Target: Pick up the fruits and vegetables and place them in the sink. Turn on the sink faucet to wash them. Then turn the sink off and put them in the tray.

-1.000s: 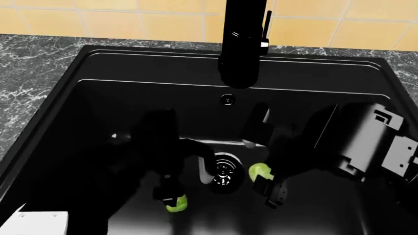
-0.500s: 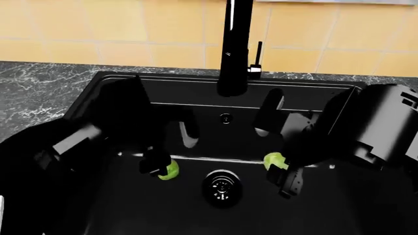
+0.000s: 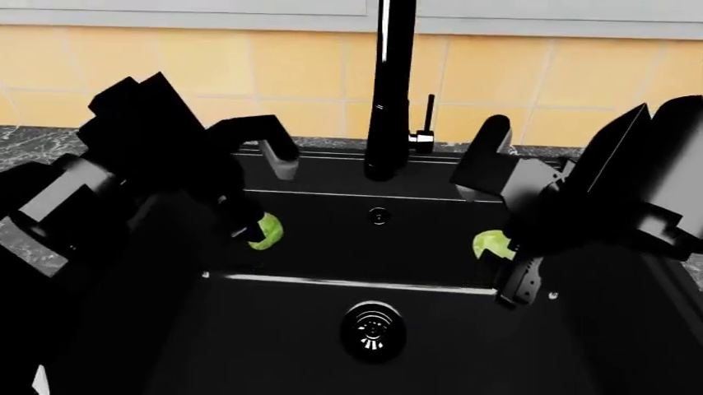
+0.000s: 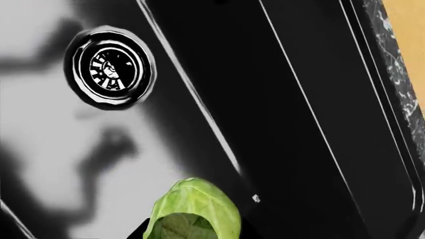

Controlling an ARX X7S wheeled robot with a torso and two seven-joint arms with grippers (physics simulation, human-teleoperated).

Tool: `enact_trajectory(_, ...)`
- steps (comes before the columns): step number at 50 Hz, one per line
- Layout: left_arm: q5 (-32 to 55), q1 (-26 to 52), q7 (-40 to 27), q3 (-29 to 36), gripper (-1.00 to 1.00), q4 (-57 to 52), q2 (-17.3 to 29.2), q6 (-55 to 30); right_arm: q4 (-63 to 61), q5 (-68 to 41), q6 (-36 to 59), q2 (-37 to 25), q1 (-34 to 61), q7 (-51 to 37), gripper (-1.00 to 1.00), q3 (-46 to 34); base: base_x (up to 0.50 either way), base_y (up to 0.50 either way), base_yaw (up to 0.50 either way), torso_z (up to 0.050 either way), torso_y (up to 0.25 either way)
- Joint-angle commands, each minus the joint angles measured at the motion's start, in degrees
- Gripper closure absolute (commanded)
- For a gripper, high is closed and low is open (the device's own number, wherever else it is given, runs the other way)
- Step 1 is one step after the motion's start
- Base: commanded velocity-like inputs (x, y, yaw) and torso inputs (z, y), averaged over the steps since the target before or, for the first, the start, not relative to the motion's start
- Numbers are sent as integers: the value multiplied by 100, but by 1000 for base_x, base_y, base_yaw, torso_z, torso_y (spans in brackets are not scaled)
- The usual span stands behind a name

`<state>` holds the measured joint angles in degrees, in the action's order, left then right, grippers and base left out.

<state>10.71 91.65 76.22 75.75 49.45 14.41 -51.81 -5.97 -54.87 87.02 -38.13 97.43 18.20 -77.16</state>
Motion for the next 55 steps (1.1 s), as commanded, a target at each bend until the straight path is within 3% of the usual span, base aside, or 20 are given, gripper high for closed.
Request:
enact_trajectory(1,159,182,-148,-240,100,-385,263,-359,-4,-105,138,-35,376,-131,100,-23,0,0,0,0,250)
enact_trajectory(18,333,412,-323,-503,100,-1426,777,-906,8,-539,214,-8,937,-571,100,-218,-24,-2,0,0,33)
enact_trajectory(36,456,638,-508,-770,100,-2017,1066,-1273,-12,-1469,232,-190,1630,-1322,100,-521,-397,-28,0,0,0)
enact_trajectory(44,502,814,-881,-1221,100,-2078,1113,-1399,-42,-1792,152,-289,1994,-1853,100,-501,-467,-1,0,0,0)
enact_trajectory(55,600,976,-1208,-1665,100,-2530,1352,-1735,-116,-2014,120,-303,2488,-2242,100,-486,-38,9,0,0,0)
